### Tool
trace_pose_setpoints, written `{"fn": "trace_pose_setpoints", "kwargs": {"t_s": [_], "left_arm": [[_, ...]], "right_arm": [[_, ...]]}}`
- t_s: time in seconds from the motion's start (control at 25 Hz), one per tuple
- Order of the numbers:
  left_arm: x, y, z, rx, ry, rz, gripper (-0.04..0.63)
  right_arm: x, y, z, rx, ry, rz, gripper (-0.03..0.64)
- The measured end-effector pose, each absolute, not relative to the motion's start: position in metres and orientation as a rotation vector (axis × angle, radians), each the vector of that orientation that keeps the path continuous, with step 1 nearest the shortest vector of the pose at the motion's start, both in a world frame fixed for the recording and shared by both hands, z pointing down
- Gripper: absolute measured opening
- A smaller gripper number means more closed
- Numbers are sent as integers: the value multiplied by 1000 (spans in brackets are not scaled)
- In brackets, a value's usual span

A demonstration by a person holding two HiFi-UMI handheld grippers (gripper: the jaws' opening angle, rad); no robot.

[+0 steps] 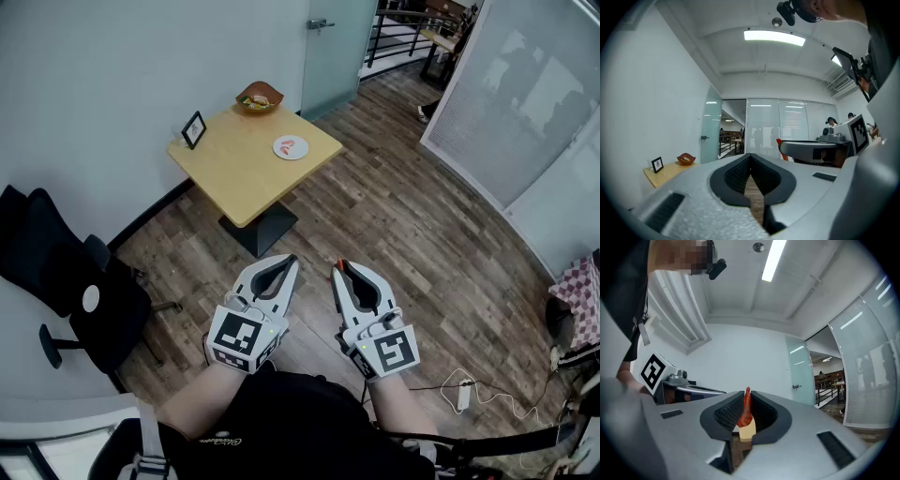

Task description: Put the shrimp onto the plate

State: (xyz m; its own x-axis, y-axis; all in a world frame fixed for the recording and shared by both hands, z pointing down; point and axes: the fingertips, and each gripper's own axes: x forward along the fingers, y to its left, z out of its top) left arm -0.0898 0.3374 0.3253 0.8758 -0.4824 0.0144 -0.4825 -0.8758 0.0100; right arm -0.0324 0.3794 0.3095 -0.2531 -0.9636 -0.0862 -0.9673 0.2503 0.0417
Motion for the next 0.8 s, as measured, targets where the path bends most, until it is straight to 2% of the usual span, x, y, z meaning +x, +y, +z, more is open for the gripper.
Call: {"fn": "trace_pose_setpoints", "kwargs": {"t_s": [0.44, 0.8], "left_arm": [[-90, 324, 334, 3009, -779, 24, 2], [-116, 295, 345, 2985, -772, 17, 2]], "right_arm": [[-32, 365, 317, -1883, 2446, 76, 44], [-57, 338, 320, -1885, 2435, 57, 44]]}}
